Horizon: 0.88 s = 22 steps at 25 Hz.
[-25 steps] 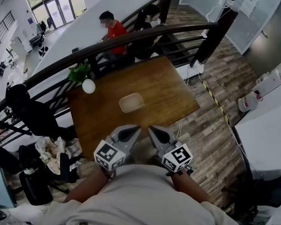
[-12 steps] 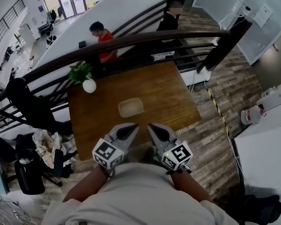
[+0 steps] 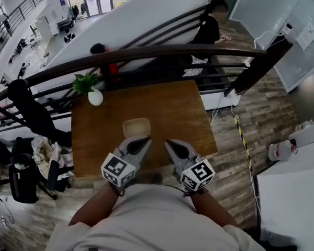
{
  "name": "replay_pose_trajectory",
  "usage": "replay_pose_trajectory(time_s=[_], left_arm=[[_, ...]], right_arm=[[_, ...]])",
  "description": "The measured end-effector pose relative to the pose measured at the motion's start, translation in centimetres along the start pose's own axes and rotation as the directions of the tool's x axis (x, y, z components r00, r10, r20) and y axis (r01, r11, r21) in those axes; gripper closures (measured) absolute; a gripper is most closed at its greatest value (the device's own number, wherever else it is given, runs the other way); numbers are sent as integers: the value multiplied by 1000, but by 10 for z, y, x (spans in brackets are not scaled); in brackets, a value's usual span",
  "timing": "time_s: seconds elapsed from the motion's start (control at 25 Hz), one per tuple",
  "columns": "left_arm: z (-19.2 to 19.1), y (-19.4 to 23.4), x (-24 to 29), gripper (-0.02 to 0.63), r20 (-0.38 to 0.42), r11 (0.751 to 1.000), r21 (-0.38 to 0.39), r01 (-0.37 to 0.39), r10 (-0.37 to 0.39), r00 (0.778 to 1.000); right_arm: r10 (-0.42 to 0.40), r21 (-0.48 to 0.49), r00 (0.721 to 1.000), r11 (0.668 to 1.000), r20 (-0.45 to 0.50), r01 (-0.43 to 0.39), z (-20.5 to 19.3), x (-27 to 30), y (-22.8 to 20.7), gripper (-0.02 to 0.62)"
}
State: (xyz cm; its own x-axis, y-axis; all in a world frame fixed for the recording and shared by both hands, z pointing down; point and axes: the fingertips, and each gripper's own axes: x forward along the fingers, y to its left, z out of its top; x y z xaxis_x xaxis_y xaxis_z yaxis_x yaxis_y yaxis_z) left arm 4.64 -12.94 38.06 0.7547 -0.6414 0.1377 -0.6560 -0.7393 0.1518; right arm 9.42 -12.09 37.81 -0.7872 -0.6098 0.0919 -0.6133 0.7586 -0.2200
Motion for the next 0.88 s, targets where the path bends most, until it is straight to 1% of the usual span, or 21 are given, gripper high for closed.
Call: replay_pose_trajectory(time_s=[0.16, 0.36, 0.64, 0.88], left_arm=[[-9, 11, 11, 603, -16, 998, -22, -53, 52, 999], [-23, 28, 24, 603, -45, 995, -50, -88, 85, 995], [-34, 51, 45, 603, -90, 995, -66, -72, 66, 994], [-42, 73, 57, 603, -119, 996, -71, -49, 40, 992]], right_arm=[[36, 7, 999, 999, -33, -36, -13, 1, -16, 588], [65, 52, 995, 997, -70, -62, -23, 15, -35, 588], [80, 78, 992, 994, -99, -73, -29, 38, -55, 588], [64, 103, 990, 993, -126, -51, -41, 58, -70, 588]])
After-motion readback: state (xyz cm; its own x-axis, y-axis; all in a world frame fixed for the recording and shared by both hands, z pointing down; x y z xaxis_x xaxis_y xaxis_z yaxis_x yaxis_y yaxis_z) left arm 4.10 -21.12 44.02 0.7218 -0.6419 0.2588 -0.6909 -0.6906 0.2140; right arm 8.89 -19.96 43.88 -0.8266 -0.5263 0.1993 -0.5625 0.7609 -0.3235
